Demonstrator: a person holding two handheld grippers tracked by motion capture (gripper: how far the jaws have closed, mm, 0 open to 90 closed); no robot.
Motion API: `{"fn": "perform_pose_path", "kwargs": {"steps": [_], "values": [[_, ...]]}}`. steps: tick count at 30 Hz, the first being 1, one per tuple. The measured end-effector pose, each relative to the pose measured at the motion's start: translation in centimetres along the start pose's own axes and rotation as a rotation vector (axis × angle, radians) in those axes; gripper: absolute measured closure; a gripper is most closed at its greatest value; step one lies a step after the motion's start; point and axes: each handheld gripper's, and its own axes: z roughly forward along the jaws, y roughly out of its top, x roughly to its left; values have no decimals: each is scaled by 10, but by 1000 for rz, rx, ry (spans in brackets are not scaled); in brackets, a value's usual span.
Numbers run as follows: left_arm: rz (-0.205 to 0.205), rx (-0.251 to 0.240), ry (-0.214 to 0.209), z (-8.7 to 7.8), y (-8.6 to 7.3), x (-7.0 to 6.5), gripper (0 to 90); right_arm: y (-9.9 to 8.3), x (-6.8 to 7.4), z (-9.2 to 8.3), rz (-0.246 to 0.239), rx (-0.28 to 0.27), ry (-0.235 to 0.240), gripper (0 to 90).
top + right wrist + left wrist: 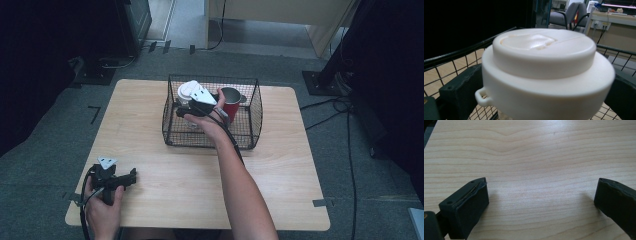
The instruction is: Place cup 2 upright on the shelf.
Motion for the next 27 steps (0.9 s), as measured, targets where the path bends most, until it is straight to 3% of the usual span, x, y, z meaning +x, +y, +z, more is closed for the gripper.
{"fn": "perform_pose_path", "kwargs": {"steps": [11,16,27], "values": [[1,1,-1,0,0,0,0,15,-1,-11,-3,-79,-4,9],[1,1,-1,0,0,0,0,22,-3,-18,16,-98,-4,9],[-2,-2,-1,0,0,0,0,28,-5,-39,4,-122,3,9]]}}
